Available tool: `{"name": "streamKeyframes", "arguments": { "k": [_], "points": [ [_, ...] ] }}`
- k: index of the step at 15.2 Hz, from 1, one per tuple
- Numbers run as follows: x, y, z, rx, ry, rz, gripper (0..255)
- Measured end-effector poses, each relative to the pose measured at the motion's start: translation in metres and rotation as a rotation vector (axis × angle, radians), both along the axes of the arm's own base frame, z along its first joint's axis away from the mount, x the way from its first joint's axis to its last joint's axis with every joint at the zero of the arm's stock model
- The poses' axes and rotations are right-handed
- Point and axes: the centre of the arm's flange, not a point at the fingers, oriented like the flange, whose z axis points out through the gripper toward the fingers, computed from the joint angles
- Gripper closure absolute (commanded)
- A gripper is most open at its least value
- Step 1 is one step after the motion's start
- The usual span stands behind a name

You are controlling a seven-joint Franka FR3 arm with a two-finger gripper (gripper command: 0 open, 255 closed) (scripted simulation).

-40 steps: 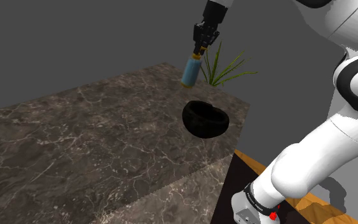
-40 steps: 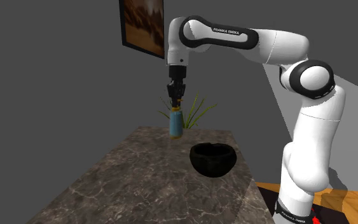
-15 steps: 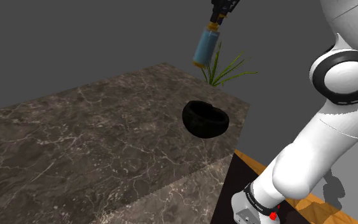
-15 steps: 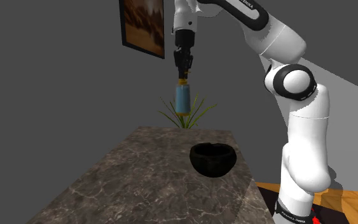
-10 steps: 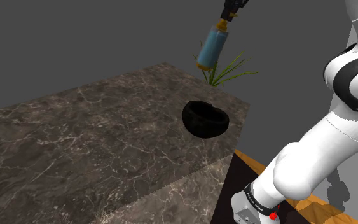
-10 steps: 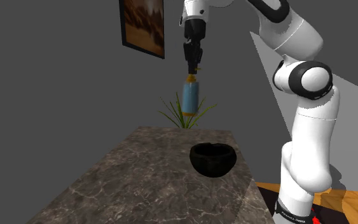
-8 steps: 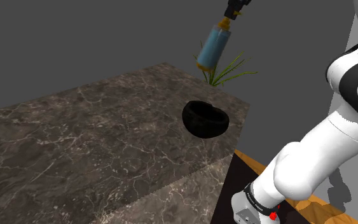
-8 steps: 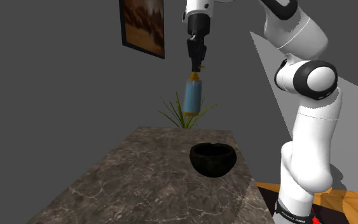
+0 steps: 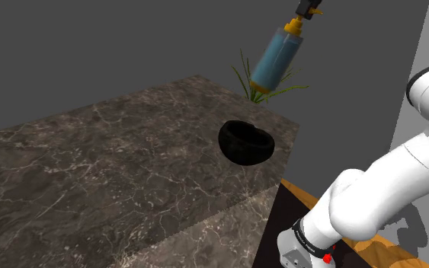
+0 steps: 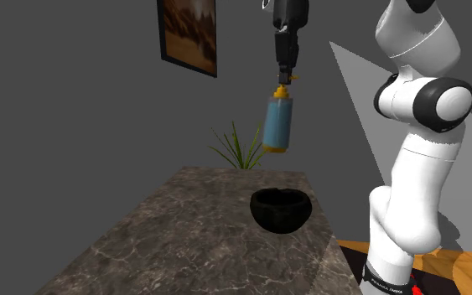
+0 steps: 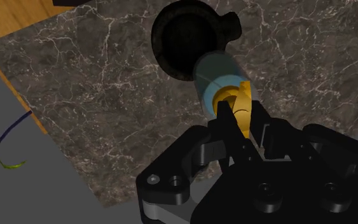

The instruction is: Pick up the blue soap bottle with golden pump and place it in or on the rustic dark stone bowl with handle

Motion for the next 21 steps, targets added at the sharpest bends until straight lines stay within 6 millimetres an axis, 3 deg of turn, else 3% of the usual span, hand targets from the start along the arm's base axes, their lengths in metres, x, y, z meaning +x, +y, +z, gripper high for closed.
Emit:
{"name": "streamKeyframes", "arguments": {
  "k": [21],
  "points": [
    [-0.004, 0.003, -0.109, 0.000, 0.001, -0.001, 255]
  ]
}}
